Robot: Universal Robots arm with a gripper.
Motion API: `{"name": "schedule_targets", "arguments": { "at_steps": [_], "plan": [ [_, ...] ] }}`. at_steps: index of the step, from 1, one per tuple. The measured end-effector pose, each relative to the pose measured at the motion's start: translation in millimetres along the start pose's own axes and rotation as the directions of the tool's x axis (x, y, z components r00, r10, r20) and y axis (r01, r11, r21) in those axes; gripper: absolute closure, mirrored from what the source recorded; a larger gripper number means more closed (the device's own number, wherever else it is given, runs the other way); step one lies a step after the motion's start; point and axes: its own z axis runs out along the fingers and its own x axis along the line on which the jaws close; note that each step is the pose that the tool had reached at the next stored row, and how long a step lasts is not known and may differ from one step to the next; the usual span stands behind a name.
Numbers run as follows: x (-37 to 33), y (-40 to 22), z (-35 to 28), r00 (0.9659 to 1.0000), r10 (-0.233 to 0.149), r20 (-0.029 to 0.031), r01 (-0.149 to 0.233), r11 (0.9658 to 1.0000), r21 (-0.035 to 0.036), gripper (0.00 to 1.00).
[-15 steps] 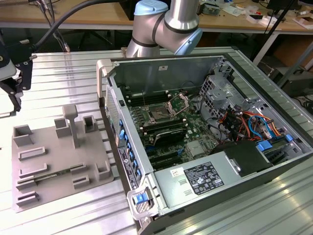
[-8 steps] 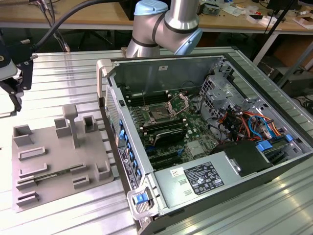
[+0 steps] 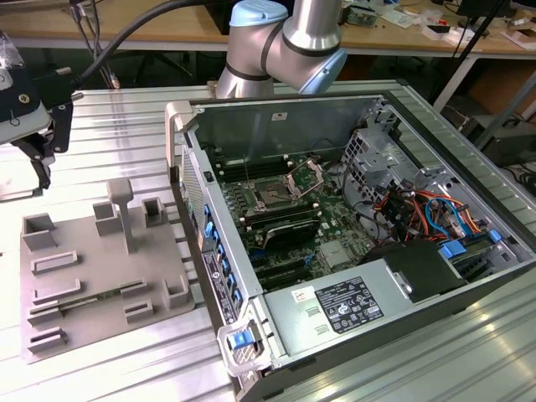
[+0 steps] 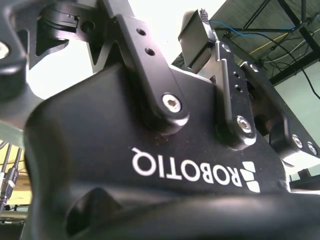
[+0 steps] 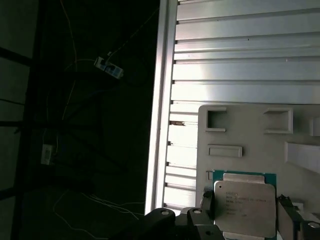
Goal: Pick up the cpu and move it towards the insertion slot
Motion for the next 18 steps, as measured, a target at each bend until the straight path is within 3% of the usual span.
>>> {"name": "schedule_targets", "arguments": {
  "at_steps": [18],
  "plan": [
    [-27.7,-2.3,-0.1,1.0000,0.000,0.0000,0.000,1.0000,0.0000,0.45]
  ]
}}
